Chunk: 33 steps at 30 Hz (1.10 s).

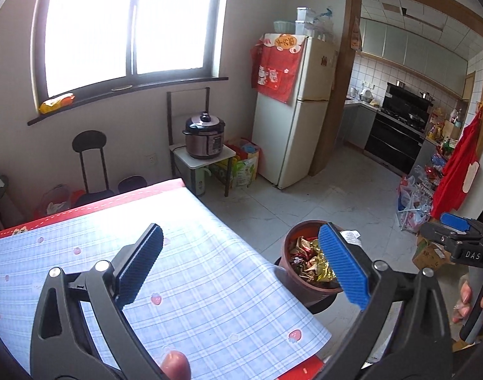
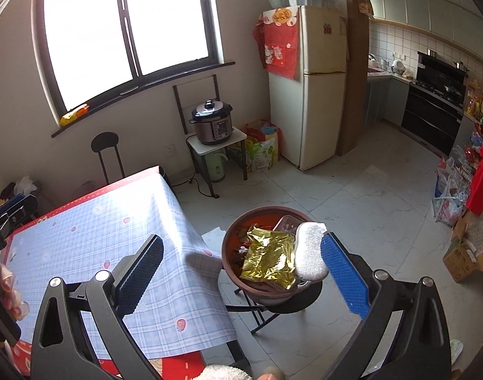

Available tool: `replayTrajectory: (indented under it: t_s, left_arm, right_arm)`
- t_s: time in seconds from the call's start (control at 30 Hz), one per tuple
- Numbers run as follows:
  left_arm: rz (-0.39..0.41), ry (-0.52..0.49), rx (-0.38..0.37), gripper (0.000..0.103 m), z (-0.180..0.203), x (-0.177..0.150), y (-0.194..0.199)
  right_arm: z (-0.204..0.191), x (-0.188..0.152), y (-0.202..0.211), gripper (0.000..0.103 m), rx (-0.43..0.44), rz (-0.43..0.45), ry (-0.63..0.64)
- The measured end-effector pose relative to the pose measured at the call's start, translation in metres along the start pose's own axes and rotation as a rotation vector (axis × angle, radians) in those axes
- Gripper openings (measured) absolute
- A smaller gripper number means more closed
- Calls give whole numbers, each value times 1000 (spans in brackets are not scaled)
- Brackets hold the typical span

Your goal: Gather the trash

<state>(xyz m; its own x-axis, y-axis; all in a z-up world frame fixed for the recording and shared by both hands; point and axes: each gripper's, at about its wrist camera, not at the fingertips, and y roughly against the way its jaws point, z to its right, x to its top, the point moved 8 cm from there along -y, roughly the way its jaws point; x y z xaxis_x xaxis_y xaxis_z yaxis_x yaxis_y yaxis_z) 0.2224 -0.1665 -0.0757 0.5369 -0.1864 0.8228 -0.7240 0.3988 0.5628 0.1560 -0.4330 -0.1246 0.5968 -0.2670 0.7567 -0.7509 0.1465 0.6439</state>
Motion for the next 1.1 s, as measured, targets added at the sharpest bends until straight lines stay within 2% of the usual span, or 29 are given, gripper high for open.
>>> replayTrajectory:
  t_s: [0.2,0.4,0.7,1.1]
  left_arm:
    - [24,51,79,97,-38,-16,45]
    - [42,93,137,97,-67,-32,73]
    - [56,161,174,97,-97,-42,92]
    - [63,159,180,97,-99,-38,93]
  right_arm:
    - [-53,-3,13,98,25,11,70]
    - [-85,-6,17,98,39,15,118]
    - [-109,-7,16,98,62,13,157]
    - [-114,-6,16,98,61,23,156]
